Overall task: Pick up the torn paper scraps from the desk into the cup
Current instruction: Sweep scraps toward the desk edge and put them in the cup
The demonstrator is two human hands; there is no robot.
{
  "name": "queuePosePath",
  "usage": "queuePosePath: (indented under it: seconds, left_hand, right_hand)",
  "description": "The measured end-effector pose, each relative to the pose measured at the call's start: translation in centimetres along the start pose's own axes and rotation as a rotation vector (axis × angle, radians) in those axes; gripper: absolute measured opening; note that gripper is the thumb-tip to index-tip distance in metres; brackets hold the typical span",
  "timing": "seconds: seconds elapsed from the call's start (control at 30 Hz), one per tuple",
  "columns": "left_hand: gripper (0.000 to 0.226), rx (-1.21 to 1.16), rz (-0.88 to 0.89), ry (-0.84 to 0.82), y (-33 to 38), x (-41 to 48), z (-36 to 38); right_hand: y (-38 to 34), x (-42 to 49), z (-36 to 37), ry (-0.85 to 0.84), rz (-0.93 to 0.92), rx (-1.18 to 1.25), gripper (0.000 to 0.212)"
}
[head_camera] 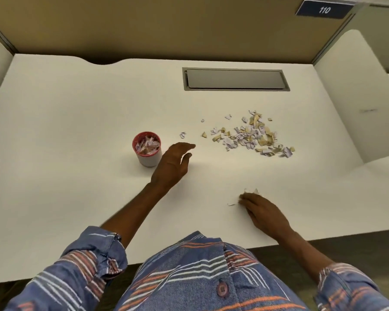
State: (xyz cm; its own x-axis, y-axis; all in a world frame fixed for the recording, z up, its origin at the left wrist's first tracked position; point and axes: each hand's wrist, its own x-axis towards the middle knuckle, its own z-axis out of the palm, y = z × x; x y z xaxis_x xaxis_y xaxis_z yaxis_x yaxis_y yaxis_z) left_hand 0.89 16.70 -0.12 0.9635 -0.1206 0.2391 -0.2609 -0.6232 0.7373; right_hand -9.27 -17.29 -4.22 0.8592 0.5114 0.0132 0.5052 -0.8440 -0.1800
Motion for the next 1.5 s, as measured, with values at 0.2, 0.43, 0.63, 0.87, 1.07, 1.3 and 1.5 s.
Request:
queuePosePath:
  seconds: [0.2,0.43,0.63,0.87,1.07,1.3,1.5]
  left_hand:
    - [0.045,0.117,-0.098,-0.087,-1.7,2.3,2.8]
    - [0.063,0.335,-0.315,-0.251,-2.7,5.5,5.8]
    - [0.056,0.33,-0.153,-0.386,-0.9,3.7,8.0]
    - [0.049,0.239,0.061,-0.4,2.0,-4.6,9.9]
    - [0.047,0.211,0.12,-0.397,1.8,-10.9,10.6]
    - [0.043,0.231,0.07,-0.302,2.1,-11.5,11.3]
    - [0.046,0.309,0.094,-0.23,2.9,-6.7,11.7]
  right_hand:
    - [2.3,-5.7,-0.6,0.047,0.421,0.213,0.037]
    - [0.6,-5.1,1.2,0.0,0.531,0.333,0.102]
    - [-1.5,0.2,2.7,-0.062,0.329,0.218,0.103]
    - [-0.4,4.4,2.0,-0.087,-0.152,0.163,0.044]
    - [5.5,4.7,-0.1,-0.164,0.05,0.2,0.055]
    - [14.1,6.3,-5.0,0.061,0.238,0.101,0.047]
    - [12.4,4.2,-3.6,0.061,0.064,0.117,0.033]
